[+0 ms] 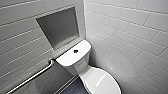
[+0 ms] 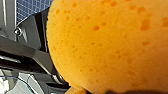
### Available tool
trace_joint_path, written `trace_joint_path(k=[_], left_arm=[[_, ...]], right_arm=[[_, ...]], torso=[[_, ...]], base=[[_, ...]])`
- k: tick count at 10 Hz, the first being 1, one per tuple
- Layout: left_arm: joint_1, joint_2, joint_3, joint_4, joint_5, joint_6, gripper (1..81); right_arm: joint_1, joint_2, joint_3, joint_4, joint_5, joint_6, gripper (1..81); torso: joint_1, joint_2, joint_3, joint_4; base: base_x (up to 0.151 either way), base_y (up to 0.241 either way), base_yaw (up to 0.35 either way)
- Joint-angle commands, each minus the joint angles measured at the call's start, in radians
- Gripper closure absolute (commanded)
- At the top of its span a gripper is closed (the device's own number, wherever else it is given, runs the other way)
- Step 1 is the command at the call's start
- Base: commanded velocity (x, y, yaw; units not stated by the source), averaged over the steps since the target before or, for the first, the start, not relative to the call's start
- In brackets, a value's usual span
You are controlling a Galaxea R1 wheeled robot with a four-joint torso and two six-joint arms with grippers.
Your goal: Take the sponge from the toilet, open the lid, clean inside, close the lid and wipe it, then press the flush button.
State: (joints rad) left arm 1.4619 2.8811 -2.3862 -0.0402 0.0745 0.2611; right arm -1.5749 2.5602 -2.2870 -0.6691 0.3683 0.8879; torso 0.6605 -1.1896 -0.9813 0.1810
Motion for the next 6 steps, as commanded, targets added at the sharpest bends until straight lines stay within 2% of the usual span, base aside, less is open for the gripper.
trace_joint_path(k=[1,2,3,6], left_arm=[[0.019,-0.005,0.001,0.008,0.090,0.006,1.0],[0.019,0.011,-0.018,0.008,0.090,0.006,1.0],[0.019,0.032,-0.056,0.008,0.090,0.006,1.0],[0.019,0.080,-0.156,0.008,0.091,0.006,1.0]], right_arm=[[-0.078,0.096,-0.138,-0.053,0.000,-0.006,81.1],[-0.080,0.119,-0.161,-0.052,0.000,-0.006,81.1],[-0.081,0.148,-0.185,-0.055,-0.006,-0.007,81.1],[-0.092,0.269,-0.356,-0.073,-0.015,-0.013,81.1]], torso=[[-0.063,0.097,0.089,0.000],[-0.087,0.133,0.120,0.000],[-0.112,0.171,0.064,0.000],[-0.172,0.262,0.096,0.000]], base=[[0.000,0.000,0.000],[0.000,0.000,0.000],[0.000,0.000,0.000],[0.000,0.000,0.000]])
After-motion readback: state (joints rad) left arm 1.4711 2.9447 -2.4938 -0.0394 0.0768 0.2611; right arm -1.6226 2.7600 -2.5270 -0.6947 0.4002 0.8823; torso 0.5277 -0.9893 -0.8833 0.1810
